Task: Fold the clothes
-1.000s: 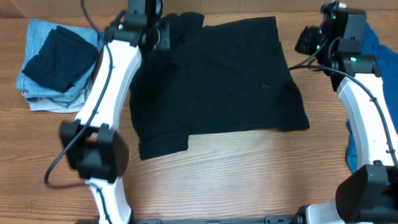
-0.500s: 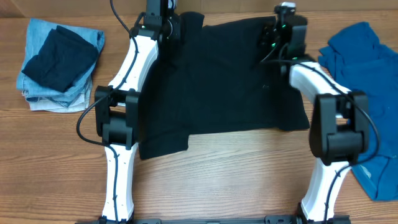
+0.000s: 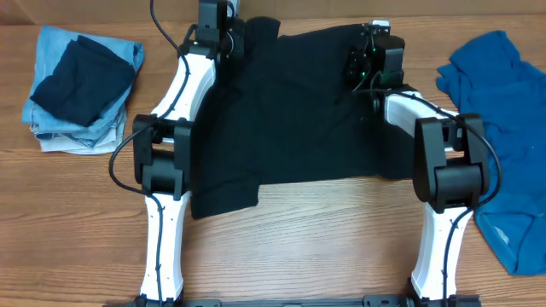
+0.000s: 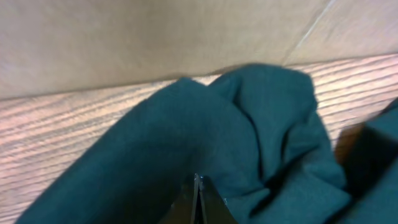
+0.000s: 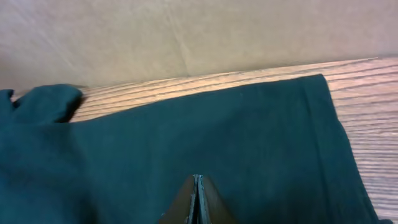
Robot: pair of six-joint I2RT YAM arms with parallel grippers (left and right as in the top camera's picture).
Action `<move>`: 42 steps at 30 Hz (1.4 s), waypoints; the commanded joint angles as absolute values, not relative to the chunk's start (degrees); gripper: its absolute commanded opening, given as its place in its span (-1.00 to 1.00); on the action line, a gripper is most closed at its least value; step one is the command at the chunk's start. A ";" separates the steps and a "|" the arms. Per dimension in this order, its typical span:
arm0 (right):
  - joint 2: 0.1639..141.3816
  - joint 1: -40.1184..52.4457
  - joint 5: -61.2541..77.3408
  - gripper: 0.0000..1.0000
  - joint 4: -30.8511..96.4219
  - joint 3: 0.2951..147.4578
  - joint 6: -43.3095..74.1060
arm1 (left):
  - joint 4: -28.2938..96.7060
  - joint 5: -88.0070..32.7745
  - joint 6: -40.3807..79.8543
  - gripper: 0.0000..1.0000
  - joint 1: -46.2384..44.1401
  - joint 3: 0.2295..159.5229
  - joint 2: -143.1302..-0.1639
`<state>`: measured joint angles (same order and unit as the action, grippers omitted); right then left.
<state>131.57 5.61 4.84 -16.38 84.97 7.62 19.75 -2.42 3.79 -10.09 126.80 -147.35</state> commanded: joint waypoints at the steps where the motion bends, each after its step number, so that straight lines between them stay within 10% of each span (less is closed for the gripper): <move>1: 132.79 5.34 2.61 -0.92 -17.67 86.02 7.20 | 18.15 -3.03 2.33 -0.92 -9.98 127.98 -150.32; 42: 137.56 0.30 -0.54 -0.92 -5.06 87.59 7.35 | 20.45 3.16 2.55 -0.92 -4.75 127.98 -152.27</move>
